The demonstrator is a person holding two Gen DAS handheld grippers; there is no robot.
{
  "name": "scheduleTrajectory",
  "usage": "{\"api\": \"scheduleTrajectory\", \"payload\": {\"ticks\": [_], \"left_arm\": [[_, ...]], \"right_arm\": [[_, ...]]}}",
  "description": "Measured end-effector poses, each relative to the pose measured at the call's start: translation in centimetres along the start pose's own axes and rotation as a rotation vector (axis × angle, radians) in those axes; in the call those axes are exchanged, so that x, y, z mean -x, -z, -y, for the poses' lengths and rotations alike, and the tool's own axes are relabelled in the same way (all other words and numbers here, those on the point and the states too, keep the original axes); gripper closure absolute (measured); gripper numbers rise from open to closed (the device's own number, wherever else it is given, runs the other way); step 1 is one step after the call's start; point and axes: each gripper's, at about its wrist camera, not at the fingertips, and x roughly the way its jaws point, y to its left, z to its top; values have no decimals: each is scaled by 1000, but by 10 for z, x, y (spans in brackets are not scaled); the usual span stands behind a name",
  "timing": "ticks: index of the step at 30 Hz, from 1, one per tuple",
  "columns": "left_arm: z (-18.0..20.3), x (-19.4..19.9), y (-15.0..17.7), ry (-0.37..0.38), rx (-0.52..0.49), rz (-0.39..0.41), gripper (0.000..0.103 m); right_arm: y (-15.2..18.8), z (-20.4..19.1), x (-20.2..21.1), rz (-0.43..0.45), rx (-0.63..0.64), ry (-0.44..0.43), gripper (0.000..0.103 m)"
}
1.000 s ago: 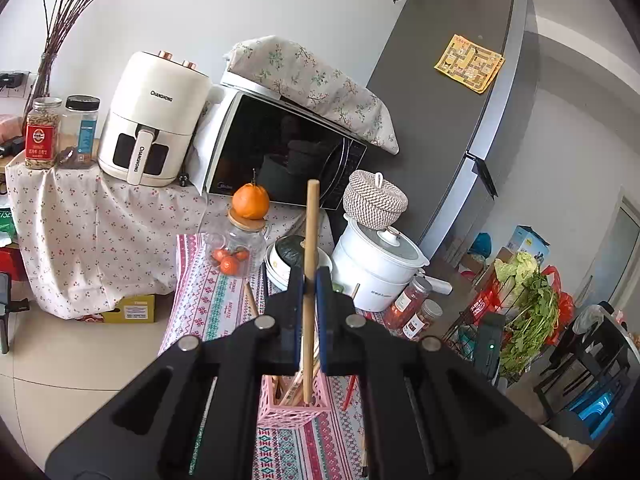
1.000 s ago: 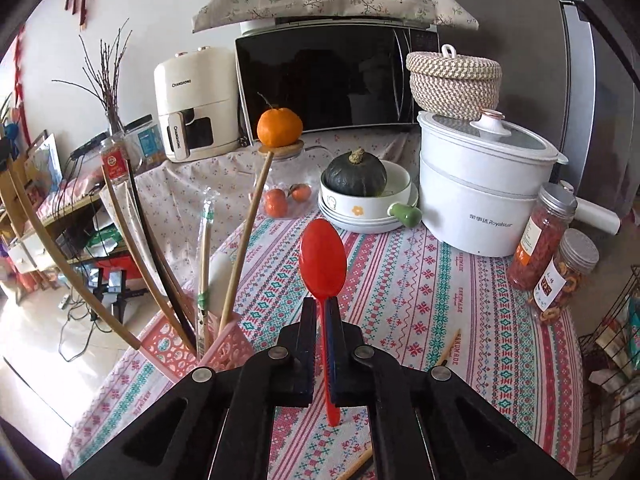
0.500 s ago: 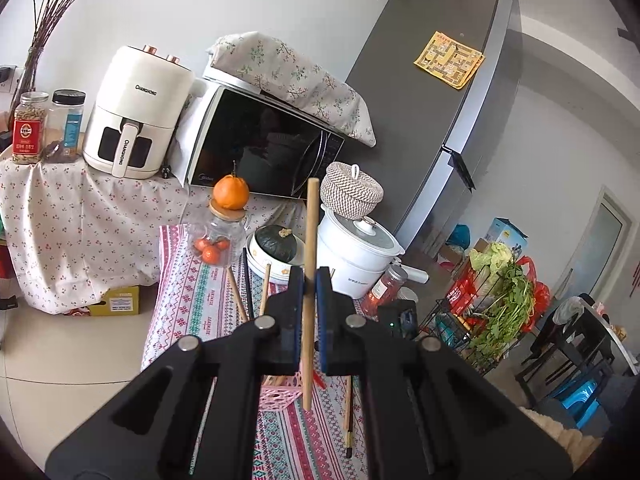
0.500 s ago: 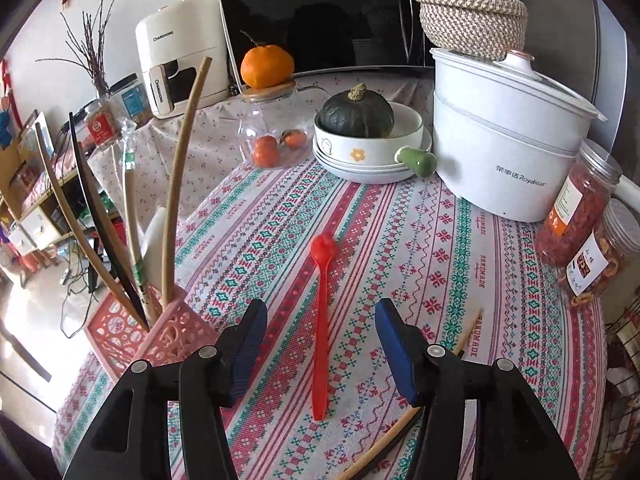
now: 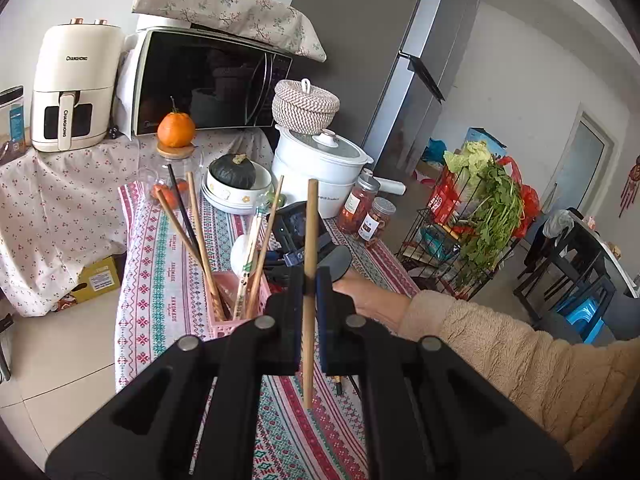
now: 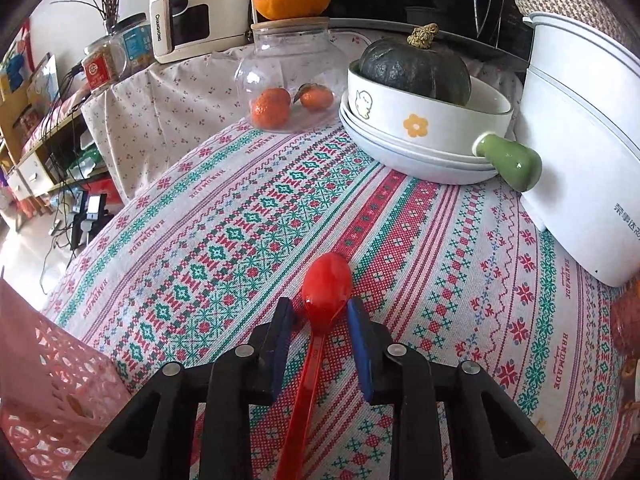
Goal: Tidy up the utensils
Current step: 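Lower the red spoon from the right tool into the pink caddy while the left tool holds its chopstick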
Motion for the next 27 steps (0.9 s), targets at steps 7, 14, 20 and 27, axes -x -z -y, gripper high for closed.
{"api": "scheduleTrajectory", "payload": {"ticks": [7,14,20,27], "left_arm": [[10,-10,7,16,-30,-53,96],[3,-3,3,1,-17,-29,96],[-8,4,-1,-25,11,4,96],[-19,21,-15,-73,49,122,96]], "right_arm": [[3,10,6,-12,-44,4,93],[12,22,37,24,-131,-9,94],[17,20,89,97,-174,-30,94],[23,-1,171,237,-192,-58,94]]}}
